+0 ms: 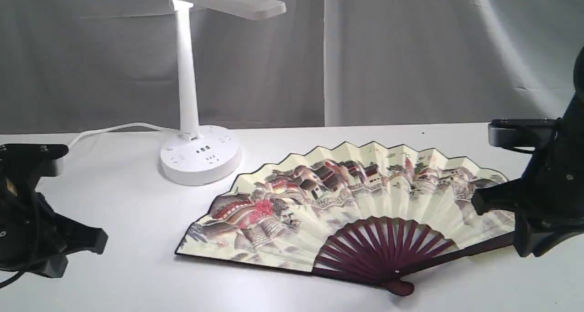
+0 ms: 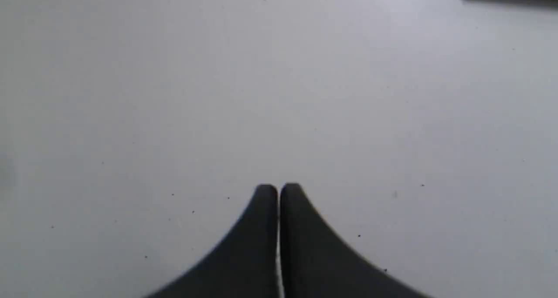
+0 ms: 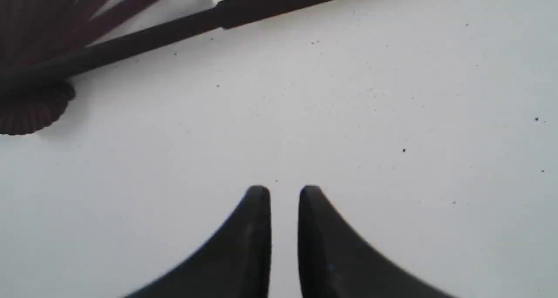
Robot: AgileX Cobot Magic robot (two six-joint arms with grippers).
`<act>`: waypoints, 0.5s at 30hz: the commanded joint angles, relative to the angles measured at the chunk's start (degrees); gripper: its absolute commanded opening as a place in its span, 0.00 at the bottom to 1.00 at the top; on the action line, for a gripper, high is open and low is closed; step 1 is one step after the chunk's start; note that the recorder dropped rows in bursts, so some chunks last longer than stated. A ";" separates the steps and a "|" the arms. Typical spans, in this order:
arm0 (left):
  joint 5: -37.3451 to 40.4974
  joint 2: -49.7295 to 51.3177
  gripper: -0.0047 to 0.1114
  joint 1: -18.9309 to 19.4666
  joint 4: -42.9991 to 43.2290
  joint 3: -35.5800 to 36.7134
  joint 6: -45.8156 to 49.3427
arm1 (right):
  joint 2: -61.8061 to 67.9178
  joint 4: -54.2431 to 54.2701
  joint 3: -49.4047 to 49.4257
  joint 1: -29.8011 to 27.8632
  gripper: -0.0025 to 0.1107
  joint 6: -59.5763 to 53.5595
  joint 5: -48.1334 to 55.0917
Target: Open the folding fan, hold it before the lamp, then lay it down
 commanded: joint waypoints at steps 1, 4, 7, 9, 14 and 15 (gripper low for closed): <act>1.34 -0.48 0.04 0.15 -0.32 -0.59 -0.36 | -3.48 -0.76 4.02 -1.13 0.02 -0.61 -2.86; 2.95 -0.48 0.04 0.15 -0.32 -0.59 -0.36 | -6.28 -0.76 8.07 -3.78 0.02 -0.61 -4.99; 3.99 -0.54 0.04 0.15 -0.32 -0.71 -0.36 | -9.22 -1.16 11.52 -6.47 0.02 -0.87 -6.52; 4.69 -0.54 0.04 0.15 -0.32 -0.71 -0.36 | -10.96 -2.87 13.20 -6.61 0.02 -0.87 -7.30; 4.40 -0.54 0.04 0.15 -0.32 -0.71 -0.22 | -15.17 -4.59 15.65 -6.47 0.02 -0.70 -7.94; 4.52 -0.54 0.04 0.15 -0.32 -0.71 -0.22 | -15.75 -5.06 15.75 -6.47 0.02 -0.70 -7.94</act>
